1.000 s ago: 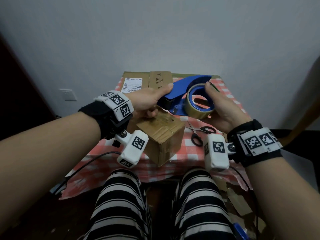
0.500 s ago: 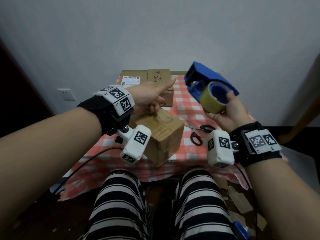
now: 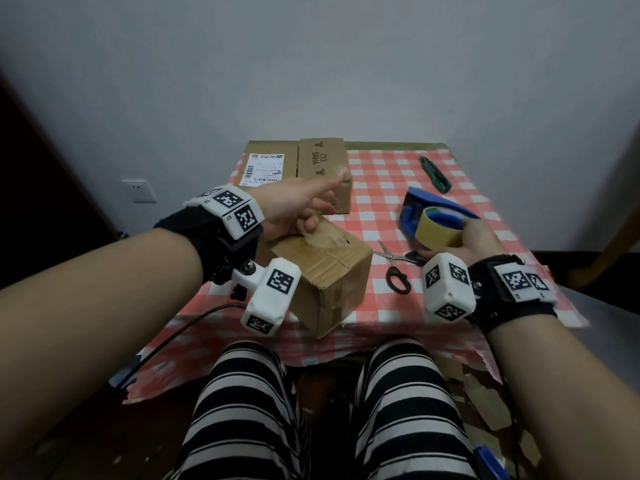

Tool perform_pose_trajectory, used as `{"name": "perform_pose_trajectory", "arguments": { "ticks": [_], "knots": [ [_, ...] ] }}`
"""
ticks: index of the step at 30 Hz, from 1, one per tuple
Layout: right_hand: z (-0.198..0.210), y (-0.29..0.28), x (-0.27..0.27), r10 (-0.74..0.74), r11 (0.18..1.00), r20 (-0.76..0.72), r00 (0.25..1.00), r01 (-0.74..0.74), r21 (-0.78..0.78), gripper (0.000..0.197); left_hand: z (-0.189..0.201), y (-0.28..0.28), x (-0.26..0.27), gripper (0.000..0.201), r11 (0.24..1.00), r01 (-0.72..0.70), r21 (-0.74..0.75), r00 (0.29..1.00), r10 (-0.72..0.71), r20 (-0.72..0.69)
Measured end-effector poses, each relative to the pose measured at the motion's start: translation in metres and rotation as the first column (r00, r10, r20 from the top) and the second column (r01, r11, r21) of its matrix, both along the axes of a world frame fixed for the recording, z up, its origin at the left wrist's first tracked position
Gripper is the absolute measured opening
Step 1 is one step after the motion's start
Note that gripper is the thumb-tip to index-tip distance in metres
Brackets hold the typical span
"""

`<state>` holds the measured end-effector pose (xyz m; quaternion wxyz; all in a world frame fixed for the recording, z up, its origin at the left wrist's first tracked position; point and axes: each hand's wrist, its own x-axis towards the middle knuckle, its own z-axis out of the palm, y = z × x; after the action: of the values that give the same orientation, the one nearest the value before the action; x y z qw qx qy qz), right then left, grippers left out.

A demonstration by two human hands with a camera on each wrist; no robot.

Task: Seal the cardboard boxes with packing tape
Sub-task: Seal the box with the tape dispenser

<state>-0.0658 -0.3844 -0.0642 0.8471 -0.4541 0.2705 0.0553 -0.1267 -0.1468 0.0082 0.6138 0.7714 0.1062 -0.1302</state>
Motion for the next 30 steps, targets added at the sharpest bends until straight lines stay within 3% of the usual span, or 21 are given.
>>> {"name": "perform_pose_trajectory", "arguments": {
  "ticks": [4,11,15,17,20,21,23,25,27,30],
  "knots": [
    [-0.003,0.003,0.01,-0.073,0.997,-0.016,0.997,0.072,-0.035,0.031,-0.001,-0.001,0.0,0.071,1.0,0.006,-0.013,1.0,-0.006,-0.001],
    [-0.002,-0.002,0.021,-0.05,0.99,0.019,0.999,0.052,-0.13,0.048,-0.001,-0.002,0.0,0.069,1.0,0.008,-0.019,1.0,-0.008,-0.01],
    [0.002,-0.004,0.02,-0.148,0.97,0.075,0.986,0.16,-0.185,0.025,-0.001,-0.001,0.001,0.066,0.999,-0.003,-0.034,1.0,0.003,-0.007],
    [0.003,-0.007,0.021,-0.093,0.965,0.091,0.992,0.112,-0.239,0.018,-0.001,-0.001,0.0,0.064,0.999,-0.006,-0.034,1.0,0.006,-0.007],
    [0.014,-0.009,0.011,-0.035,0.887,0.054,0.998,0.056,-0.458,0.042,0.001,-0.001,-0.002,0.056,0.999,-0.01,-0.037,1.0,0.01,-0.003],
    [0.019,-0.008,0.006,-0.05,0.853,0.034,0.998,0.06,-0.519,0.038,0.001,-0.001,-0.003,0.052,0.999,-0.013,-0.043,1.0,0.014,0.002],
    [0.023,-0.004,0.001,0.008,0.861,0.04,0.999,0.014,-0.509,0.01,0.003,0.002,-0.004,0.046,0.998,-0.021,-0.053,0.999,0.022,0.024],
    [0.02,0.003,-0.006,0.169,0.859,-0.001,0.986,-0.148,-0.491,0.015,0.004,0.004,-0.007,0.041,0.998,-0.022,-0.062,0.999,0.025,0.046],
    [0.013,0.01,-0.011,0.337,0.706,-0.145,0.93,-0.352,-0.615,0.013,0.006,0.006,-0.012,0.031,0.995,-0.039,-0.089,0.997,0.044,0.056],
    [0.002,0.016,-0.019,0.369,0.451,-0.251,0.895,-0.408,-0.794,0.012,0.006,0.007,-0.02,0.025,0.989,-0.075,-0.131,0.994,0.085,0.074]
  ]
}}
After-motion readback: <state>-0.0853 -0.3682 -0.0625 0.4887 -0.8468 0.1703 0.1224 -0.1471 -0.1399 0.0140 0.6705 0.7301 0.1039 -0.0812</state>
